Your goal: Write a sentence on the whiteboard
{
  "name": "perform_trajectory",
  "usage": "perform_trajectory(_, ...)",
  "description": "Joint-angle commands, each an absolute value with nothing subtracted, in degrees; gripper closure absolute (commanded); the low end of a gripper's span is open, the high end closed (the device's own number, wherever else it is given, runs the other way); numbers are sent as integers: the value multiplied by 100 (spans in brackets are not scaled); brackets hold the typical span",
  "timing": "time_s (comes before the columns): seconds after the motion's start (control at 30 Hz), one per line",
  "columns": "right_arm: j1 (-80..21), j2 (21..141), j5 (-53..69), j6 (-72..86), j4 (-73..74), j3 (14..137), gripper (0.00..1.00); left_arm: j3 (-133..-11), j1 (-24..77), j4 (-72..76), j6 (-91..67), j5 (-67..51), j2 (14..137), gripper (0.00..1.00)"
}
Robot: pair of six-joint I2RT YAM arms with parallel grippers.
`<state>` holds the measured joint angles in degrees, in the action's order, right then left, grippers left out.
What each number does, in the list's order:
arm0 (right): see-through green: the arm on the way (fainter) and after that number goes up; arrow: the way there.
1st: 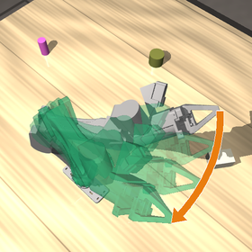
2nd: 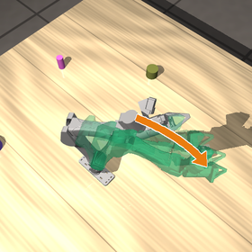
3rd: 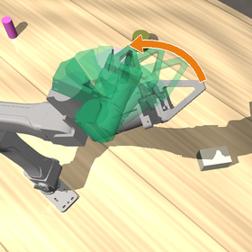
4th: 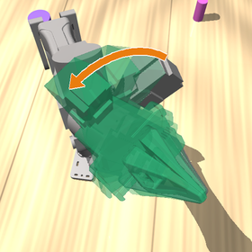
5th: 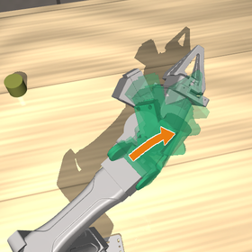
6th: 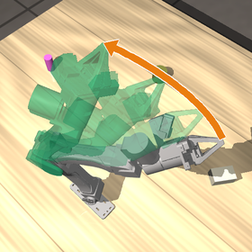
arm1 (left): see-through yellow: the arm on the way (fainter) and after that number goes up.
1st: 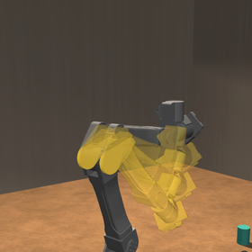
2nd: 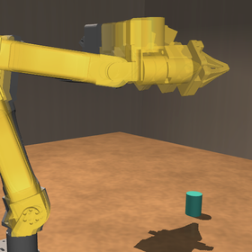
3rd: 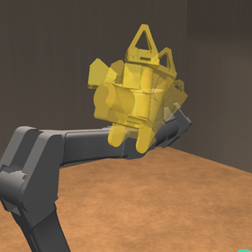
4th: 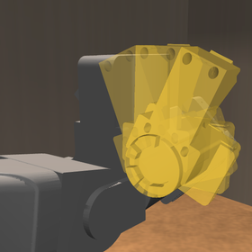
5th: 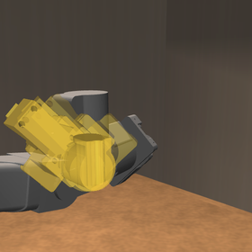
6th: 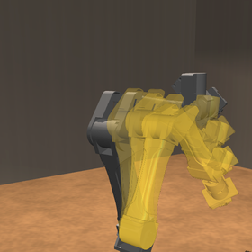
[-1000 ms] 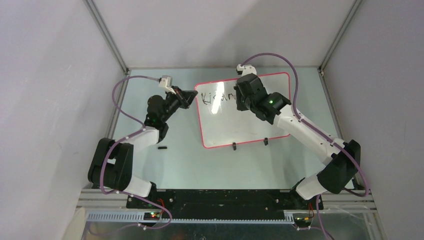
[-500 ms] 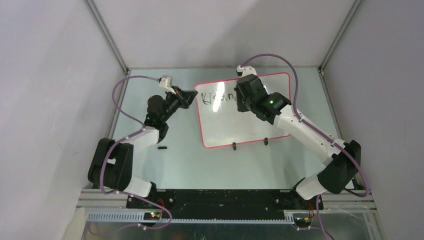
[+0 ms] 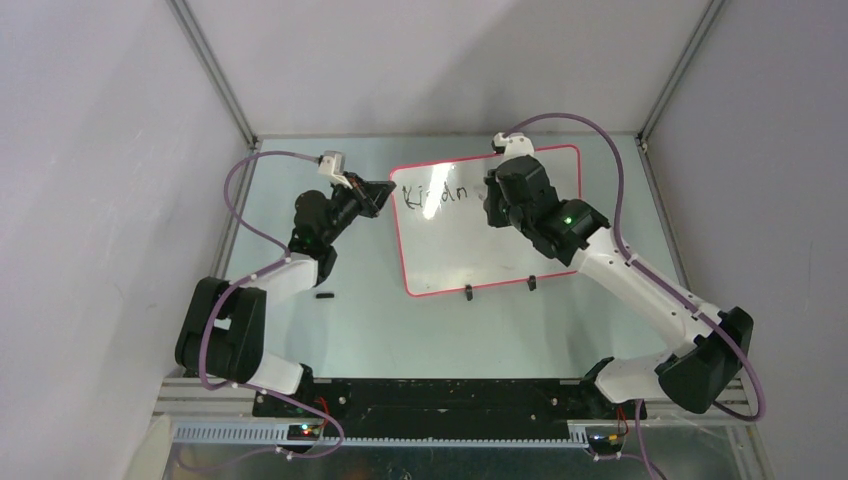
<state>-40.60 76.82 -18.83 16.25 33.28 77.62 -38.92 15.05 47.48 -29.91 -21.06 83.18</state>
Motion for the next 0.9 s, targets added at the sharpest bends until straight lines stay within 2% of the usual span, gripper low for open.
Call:
perform_trajectory(0.0, -4027, 7684, -1968, 1562, 2976, 7691, 100, -3856, 1631, 4948, -2769, -2153, 8102, 100)
perform_trajectory(0.87, -4017, 7986, -1937, 1539, 2662, 7692, 100, -3839, 1648, 4975, -2756, -2155, 8095, 100)
